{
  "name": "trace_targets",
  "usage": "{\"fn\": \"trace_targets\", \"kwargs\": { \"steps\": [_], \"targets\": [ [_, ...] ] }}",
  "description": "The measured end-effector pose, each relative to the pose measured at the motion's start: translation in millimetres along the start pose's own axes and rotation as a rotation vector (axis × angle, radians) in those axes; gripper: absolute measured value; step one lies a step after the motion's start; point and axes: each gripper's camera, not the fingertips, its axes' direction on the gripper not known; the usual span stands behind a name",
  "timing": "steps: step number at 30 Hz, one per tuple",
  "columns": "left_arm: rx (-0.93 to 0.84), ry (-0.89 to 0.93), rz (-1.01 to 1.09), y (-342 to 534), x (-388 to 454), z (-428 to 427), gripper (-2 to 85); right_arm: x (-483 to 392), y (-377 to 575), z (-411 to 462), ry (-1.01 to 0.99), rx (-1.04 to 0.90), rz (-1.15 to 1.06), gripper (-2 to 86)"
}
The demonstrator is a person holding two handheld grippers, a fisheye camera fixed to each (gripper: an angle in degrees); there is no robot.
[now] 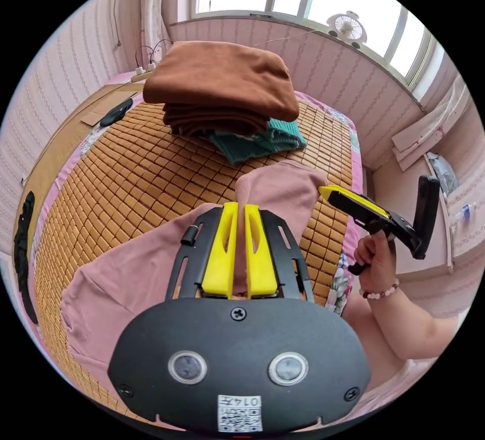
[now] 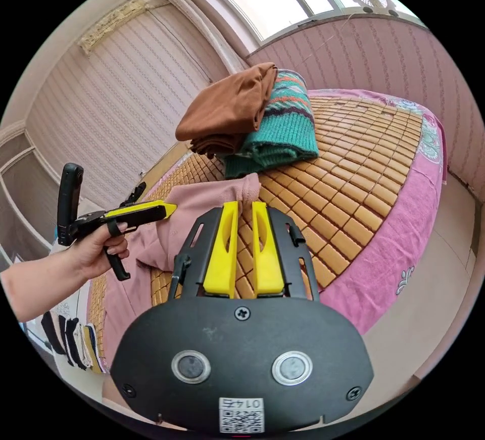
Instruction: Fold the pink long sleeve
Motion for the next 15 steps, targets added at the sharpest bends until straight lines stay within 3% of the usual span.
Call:
{"fn": "trace_targets", "kwargs": {
  "steps": [3, 7, 10, 12, 15],
  "targets": [
    [0.157, -0.035, -0.151, 26.1, -29.2, -79.2, 0.3, -77.2, 5.3, -39.7, -0.246, 0.115, -0.109, 3.3],
    [0.393, -0.107, -0.238, 103.9, -62.9, -215.1, 1.0, -193.1, 12.8, -76.3, -0.646, 0.116, -0.367, 2.8],
    [0.394, -0.176, -0.355, 196.1, -79.3, -279.1, 3.2, -285.3, 50.9, -80.6, -0.809, -0.025, -0.604, 3.0],
    [0.341, -0.21, -0.454, 261.4, -87.3, -294.2, 6.0, -342.3, 106.9, -55.7, -0.889, -0.257, -0.759, 3.5],
    [0.237, -0.258, -0.635, 371.2, -87.5, -306.1, 8.6, -390.1, 203.0, -4.1, -0.762, -0.624, -0.886, 5.6]
  ]
}}
